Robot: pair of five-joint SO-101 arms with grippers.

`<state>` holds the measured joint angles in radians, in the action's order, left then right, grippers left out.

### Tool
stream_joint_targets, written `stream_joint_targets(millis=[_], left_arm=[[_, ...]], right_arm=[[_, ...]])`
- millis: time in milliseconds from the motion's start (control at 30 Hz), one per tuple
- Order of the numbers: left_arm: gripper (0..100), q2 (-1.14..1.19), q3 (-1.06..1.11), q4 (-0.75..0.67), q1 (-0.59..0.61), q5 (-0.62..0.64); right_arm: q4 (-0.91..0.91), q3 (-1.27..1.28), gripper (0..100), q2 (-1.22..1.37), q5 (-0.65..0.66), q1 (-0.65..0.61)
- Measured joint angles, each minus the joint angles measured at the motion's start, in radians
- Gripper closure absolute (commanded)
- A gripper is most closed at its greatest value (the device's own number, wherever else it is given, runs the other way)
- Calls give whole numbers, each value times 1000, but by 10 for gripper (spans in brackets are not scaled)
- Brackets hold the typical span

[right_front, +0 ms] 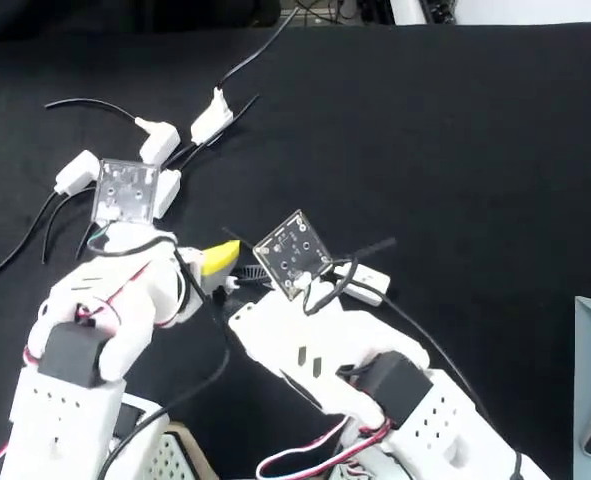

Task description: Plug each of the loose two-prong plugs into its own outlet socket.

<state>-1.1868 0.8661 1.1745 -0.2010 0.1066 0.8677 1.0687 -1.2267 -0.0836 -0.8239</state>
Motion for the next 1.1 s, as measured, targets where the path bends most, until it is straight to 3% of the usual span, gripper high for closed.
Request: stream_joint_targets(millis=[300, 400, 533, 800, 1100], left_arm=[[694, -15, 12, 2, 6, 0], [694, -15, 12, 0, 40, -5], [694, -11, 23, -34, 83, -21], [693, 215, 23, -149, 78, -210], [694, 698, -83, -269, -89, -440]], right_arm=[[0, 17, 986, -3, 0, 11], [37, 17, 986, -6, 0, 66], [141, -23, 986, -38, 0, 221], [230, -97, 986, -173, 54, 640], [213, -97, 985, -245, 58, 950]])
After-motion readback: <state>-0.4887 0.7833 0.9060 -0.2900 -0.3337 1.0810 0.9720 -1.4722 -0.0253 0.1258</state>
